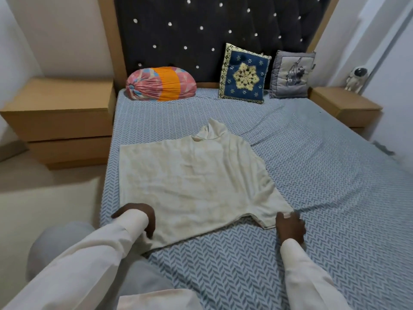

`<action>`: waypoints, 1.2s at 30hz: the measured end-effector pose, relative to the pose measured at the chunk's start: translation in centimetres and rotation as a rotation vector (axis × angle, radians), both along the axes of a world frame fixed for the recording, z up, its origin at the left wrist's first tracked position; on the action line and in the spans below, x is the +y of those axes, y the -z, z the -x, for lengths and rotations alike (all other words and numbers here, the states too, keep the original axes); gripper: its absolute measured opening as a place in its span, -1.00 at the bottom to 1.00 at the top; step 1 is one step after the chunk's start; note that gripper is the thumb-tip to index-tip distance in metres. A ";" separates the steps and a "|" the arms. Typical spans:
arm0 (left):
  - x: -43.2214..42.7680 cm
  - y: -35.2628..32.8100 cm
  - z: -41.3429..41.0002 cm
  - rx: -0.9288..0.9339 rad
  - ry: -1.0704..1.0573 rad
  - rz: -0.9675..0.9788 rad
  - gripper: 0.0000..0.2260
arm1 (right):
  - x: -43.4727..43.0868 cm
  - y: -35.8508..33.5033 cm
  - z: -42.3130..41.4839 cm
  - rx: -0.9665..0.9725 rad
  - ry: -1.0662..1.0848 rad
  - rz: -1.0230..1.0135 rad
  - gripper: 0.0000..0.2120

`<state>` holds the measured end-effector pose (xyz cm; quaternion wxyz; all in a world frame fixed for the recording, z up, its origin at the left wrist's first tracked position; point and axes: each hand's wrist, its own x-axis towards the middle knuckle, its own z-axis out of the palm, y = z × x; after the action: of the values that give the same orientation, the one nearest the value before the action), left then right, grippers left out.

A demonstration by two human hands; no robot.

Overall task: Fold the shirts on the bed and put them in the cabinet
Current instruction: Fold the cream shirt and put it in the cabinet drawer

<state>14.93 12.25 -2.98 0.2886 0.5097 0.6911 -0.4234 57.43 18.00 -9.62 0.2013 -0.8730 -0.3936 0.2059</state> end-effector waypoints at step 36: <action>16.3 6.2 -6.6 -0.314 0.079 -0.585 -0.14 | 20.4 -0.2 -4.6 -0.035 -0.078 0.061 -0.63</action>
<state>21.55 28.56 -9.17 0.2164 0.6563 0.7102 -0.1345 62.03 38.43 -9.43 0.1596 -0.8662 -0.4243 0.2103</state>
